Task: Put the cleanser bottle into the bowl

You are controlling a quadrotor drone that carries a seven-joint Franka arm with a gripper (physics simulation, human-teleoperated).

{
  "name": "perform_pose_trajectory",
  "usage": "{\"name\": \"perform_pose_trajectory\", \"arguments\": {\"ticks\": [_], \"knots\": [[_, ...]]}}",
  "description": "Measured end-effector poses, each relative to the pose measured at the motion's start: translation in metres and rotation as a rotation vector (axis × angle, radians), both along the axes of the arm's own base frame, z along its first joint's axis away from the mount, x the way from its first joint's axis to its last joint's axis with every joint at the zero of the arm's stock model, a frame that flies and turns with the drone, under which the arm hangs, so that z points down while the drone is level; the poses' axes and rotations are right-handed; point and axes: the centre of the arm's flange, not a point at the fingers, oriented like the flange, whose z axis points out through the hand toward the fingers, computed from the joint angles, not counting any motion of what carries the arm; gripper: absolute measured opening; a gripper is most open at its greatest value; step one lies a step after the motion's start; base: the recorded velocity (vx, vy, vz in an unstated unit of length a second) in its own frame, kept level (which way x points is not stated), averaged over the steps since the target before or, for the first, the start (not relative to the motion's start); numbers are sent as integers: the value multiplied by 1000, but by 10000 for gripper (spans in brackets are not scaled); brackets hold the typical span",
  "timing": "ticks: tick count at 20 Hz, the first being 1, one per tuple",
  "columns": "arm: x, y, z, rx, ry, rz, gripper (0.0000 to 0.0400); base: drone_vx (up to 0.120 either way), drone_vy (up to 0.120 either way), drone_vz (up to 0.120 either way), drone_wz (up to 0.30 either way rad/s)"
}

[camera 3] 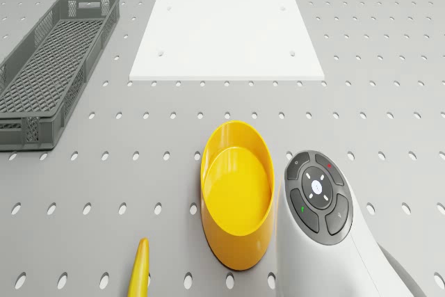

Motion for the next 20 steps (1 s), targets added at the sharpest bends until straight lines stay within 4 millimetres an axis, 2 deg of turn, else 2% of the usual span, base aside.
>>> {"name": "perform_pose_trajectory", "arguments": {"ticks": [2, 6, 13, 14, 17, 20], "knots": [[0, 0, -9, 0, 0, 1, 153, 80, 20, 0, 0], [0, 0, -22, 0, 0, 2, 153, 120, 120, 0, 0], [0, 0, -32, -1, 0, 2, 153, 120, 120, 120, 0], [0, 0, -32, -1, 0, 2, 153, 120, 80, 0, 0], [0, 0, -33, -1, 0, 2, 153, 27, -107, 0, 0], [0, 0, -34, -1, 0, 2, 153, 120, 0, 0, 0]]}}
